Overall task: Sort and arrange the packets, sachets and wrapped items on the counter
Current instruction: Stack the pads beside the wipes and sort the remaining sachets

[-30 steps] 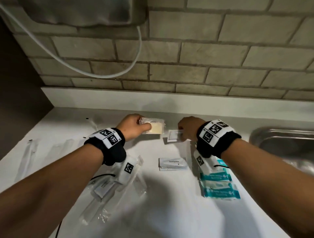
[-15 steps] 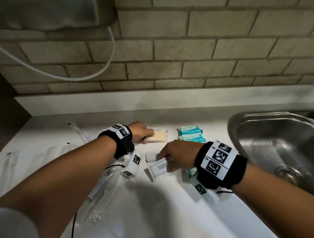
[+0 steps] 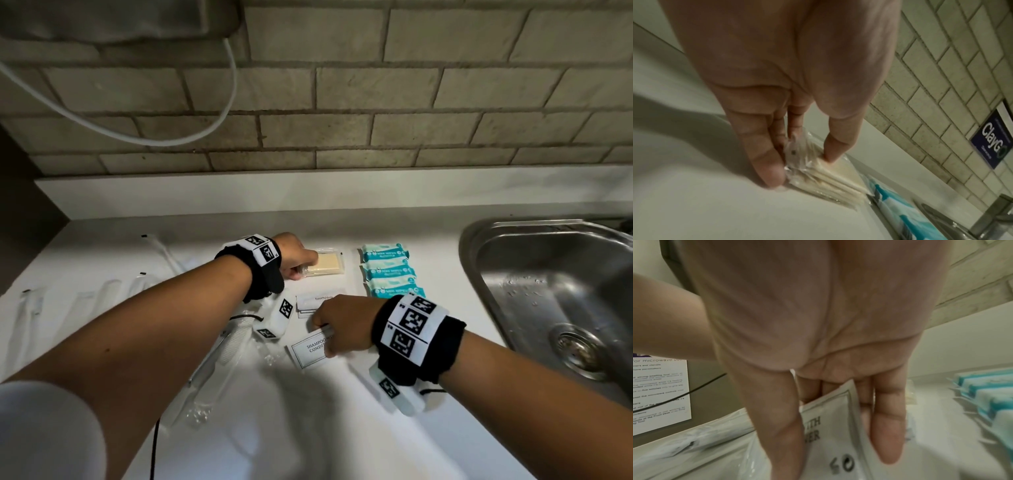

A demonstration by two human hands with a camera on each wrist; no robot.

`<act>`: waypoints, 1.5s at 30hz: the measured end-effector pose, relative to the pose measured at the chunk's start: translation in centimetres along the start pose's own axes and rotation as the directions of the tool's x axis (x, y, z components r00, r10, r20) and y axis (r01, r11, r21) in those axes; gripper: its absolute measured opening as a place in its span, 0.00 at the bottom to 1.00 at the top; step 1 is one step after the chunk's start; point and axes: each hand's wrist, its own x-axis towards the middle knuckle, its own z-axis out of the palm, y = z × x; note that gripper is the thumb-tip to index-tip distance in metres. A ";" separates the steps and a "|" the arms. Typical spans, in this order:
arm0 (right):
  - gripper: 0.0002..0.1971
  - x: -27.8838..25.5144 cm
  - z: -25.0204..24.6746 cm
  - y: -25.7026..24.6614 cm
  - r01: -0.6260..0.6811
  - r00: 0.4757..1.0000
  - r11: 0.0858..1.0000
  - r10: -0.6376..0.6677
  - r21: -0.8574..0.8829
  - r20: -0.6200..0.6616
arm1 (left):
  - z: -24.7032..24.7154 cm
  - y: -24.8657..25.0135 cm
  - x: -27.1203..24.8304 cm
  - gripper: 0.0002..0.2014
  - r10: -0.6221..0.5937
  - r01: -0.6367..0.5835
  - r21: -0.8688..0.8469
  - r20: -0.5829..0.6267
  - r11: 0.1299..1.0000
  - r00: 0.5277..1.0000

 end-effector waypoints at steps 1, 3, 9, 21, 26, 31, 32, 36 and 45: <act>0.28 -0.1 0.0 0.1 -0.002 1.000 1.000 0.002 0.003 -0.003 | 0.0 0.1 -0.1 0.09 -0.005 0.005 0.038 0.000 0.999 1.000; 0.28 -0.2 0.0 0.3 -0.005 1.000 1.000 0.005 -0.001 -0.004 | 0.0 0.2 -0.4 0.10 -0.014 0.014 0.107 -0.005 0.994 1.000; 0.28 -0.4 -0.1 0.4 -0.006 1.000 1.000 0.006 -0.001 -0.007 | -0.2 0.5 -0.8 0.11 -0.002 0.004 0.234 -0.010 0.972 1.000; 0.29 -0.3 -0.1 0.6 0.013 1.000 1.000 -0.013 -0.018 -0.018 | -0.1 0.3 -0.5 0.08 0.062 -0.052 0.249 -0.033 0.967 0.998; 0.28 -0.1 -0.4 0.0 0.038 0.999 0.999 -0.039 -0.022 -0.020 | -1.1 0.4 -1.1 0.14 0.071 -0.073 0.249 0.018 0.966 0.997; 0.20 0.5 -0.4 -1.3 0.082 0.995 0.996 -0.083 -0.040 -0.046 | -4.5 0.8 -4.9 0.11 0.177 -0.157 0.286 -0.044 0.945 0.983; 0.18 0.6 -0.4 -1.8 0.096 0.994 0.994 -0.098 -0.047 -0.052 | -5.4 0.5 -6.0 0.09 0.203 -0.176 0.292 -0.064 0.940 0.977; 0.09 1.0 -0.4 -4.0 0.165 0.983 0.983 -0.171 -0.082 -0.068 | -8.6 -2.5 -9.9 0.05 0.262 -0.216 0.310 -0.116 0.926 0.958; 0.09 2.3 -0.5 -8.8 0.187 0.943 0.975 -0.213 -0.123 -0.255 | -6.4 -13.6 -16.4 0.24 0.000 0.067 0.610 -0.110 0.789 0.994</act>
